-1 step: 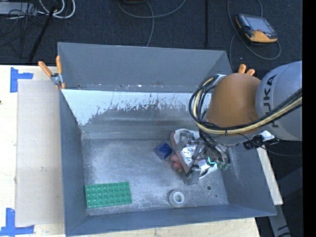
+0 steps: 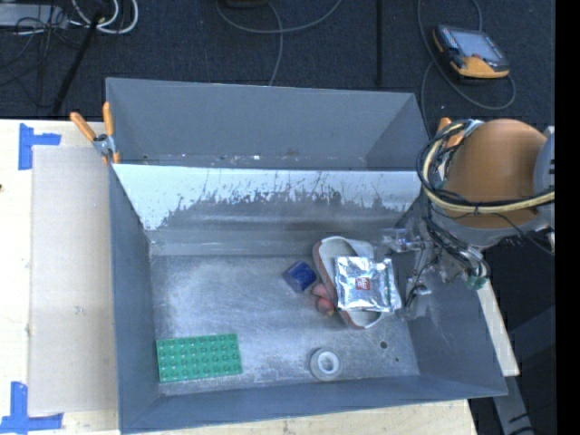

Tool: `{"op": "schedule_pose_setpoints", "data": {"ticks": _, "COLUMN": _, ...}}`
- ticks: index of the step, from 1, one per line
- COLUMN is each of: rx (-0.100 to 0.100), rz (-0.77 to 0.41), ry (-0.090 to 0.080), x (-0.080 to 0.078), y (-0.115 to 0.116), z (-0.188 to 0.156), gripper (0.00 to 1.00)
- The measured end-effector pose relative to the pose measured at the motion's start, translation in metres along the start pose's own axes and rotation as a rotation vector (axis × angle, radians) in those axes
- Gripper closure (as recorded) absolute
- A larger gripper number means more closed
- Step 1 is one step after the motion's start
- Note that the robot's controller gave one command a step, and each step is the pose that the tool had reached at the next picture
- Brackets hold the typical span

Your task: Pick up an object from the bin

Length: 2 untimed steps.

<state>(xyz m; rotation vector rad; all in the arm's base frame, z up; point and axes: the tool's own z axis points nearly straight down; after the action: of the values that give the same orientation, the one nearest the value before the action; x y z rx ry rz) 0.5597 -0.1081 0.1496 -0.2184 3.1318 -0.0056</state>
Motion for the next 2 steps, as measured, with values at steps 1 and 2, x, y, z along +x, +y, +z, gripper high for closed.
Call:
{"op": "schedule_pose_setpoints", "data": {"ticks": 1, "rx": -0.003, "rz": -0.420, "ry": 0.000, "x": 0.0047, "y": -0.0123, "z": 0.0267, "gripper": 0.00}}
{"op": "schedule_pose_setpoints", "data": {"ticks": 2, "rx": -0.001, "rz": -0.808, "ry": -0.005, "x": -0.0001, "y": -0.0046, "z": 0.0283, "gripper": 0.00}}
